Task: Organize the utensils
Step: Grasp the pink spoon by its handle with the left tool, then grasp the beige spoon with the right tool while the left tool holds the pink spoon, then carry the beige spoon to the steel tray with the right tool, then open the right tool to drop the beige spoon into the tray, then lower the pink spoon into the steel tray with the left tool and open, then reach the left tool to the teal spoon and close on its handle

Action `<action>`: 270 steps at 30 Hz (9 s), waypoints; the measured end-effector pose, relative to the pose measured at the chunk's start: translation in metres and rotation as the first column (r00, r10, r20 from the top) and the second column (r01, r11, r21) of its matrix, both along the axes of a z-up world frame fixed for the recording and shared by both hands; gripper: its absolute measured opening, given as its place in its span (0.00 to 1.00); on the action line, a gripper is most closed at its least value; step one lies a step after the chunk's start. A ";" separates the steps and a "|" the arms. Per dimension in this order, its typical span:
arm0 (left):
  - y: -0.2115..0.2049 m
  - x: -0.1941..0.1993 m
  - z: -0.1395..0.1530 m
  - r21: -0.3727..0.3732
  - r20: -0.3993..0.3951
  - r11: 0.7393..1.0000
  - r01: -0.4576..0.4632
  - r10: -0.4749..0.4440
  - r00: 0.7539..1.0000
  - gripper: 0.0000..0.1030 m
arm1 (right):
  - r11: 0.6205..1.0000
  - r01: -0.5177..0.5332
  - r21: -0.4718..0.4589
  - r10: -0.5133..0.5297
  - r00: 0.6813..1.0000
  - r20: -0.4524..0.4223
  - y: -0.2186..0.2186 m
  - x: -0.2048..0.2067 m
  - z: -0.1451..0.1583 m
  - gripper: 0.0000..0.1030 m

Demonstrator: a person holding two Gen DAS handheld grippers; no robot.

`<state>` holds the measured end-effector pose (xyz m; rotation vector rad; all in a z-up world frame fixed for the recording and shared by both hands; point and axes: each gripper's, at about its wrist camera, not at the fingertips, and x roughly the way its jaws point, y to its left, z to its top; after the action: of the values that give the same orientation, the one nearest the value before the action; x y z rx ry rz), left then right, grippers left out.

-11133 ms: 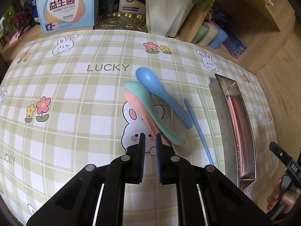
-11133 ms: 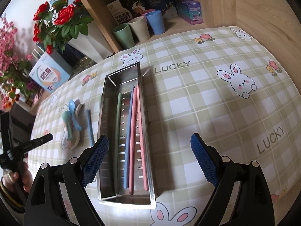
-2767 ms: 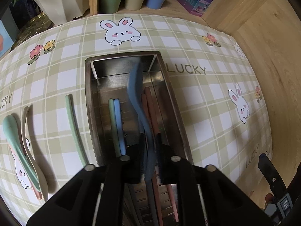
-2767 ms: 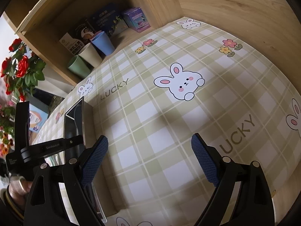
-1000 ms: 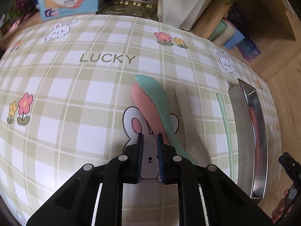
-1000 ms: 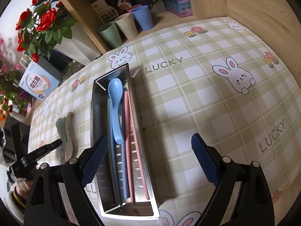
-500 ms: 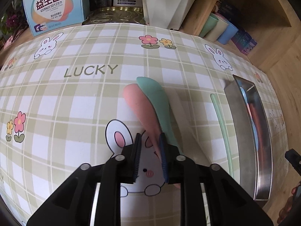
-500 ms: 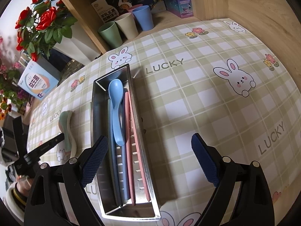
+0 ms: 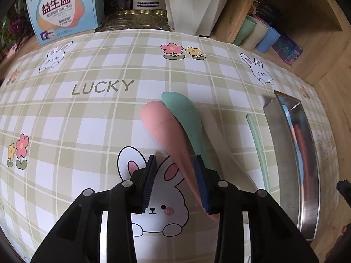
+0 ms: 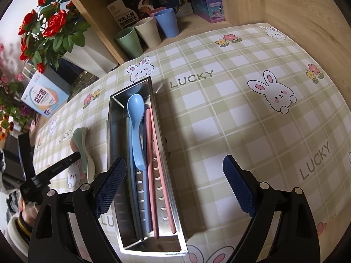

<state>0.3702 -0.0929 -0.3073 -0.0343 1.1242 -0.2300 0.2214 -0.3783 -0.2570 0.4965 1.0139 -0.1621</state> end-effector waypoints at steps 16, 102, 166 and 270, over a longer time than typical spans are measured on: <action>0.007 -0.006 -0.001 0.107 0.022 0.994 0.030 -0.033 0.999 0.16 | 1.000 0.011 0.002 -0.011 1.000 0.021 -0.002 -0.006 0.009 0.84; 0.127 -0.124 0.027 -0.199 0.065 0.975 -0.097 0.112 0.992 0.15 | 0.907 -0.420 0.011 0.420 0.904 -0.082 0.193 0.078 -0.058 0.07; 0.071 -0.133 0.050 -0.191 0.061 0.981 0.012 -0.001 0.998 0.15 | 0.919 -0.340 -0.199 0.331 0.941 -0.077 0.057 0.098 -0.002 0.08; -0.023 0.020 -0.003 -0.007 0.029 0.998 0.061 -0.061 0.998 0.23 | 0.997 0.020 0.081 -0.027 0.997 0.076 -0.035 0.007 -0.011 0.84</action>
<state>0.3904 -0.1161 -0.3100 -0.0035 1.0968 -0.2884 0.2282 -0.4136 -0.2678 0.5836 0.9418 -0.1229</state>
